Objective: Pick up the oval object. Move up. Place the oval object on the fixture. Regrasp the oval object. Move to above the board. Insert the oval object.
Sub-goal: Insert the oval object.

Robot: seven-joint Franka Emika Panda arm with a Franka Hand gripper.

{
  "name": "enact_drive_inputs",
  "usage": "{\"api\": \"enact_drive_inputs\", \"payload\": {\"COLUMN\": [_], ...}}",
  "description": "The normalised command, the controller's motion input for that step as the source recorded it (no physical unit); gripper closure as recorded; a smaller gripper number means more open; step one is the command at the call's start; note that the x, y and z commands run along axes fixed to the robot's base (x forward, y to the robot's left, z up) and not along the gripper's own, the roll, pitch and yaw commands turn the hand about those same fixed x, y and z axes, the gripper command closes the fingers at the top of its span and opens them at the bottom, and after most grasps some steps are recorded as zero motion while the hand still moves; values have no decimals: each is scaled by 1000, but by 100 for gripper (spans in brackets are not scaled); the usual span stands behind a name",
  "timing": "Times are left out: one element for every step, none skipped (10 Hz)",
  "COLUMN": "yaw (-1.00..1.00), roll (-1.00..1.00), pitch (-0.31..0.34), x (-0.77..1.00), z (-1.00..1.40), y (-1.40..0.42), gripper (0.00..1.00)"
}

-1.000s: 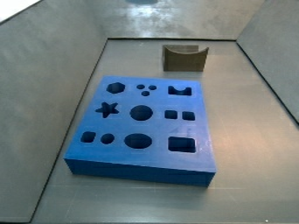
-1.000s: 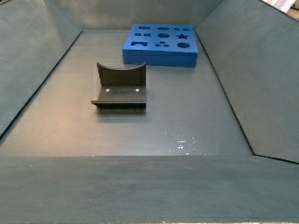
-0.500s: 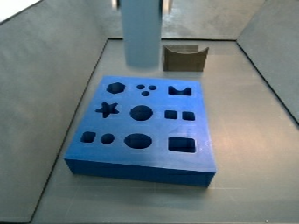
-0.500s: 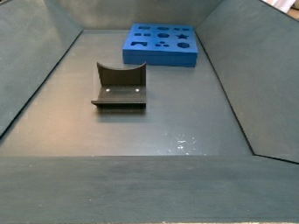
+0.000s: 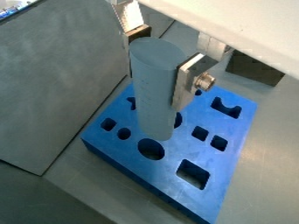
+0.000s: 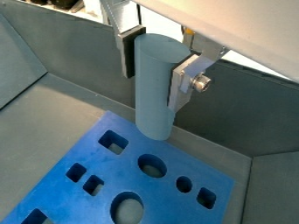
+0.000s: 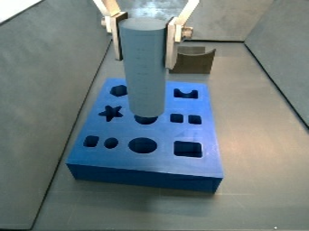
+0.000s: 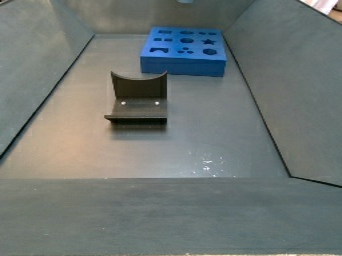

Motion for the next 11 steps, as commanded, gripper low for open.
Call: {"api": "enact_drive_inputs", "payload": {"yaw": [6,23,3,14,40,63,69,311,400,117,49], "roll": [0,0,0,0,0,-16,-3,0,0,-44,0], "pitch": [-53,-59,-51,-7,0,0,0,-3,-13,0,-26], "x": [0,20,0,63,66,34,3,0,-17,0,0], "z": [-651,-669,-549,-449,-391,-137,-157,-374,-397,-137,-243], "y": [0,17,0,0,80,0,31,106,14,0,0], "gripper": [100,100,100,100,100,100,100,100,100,100,100]}}
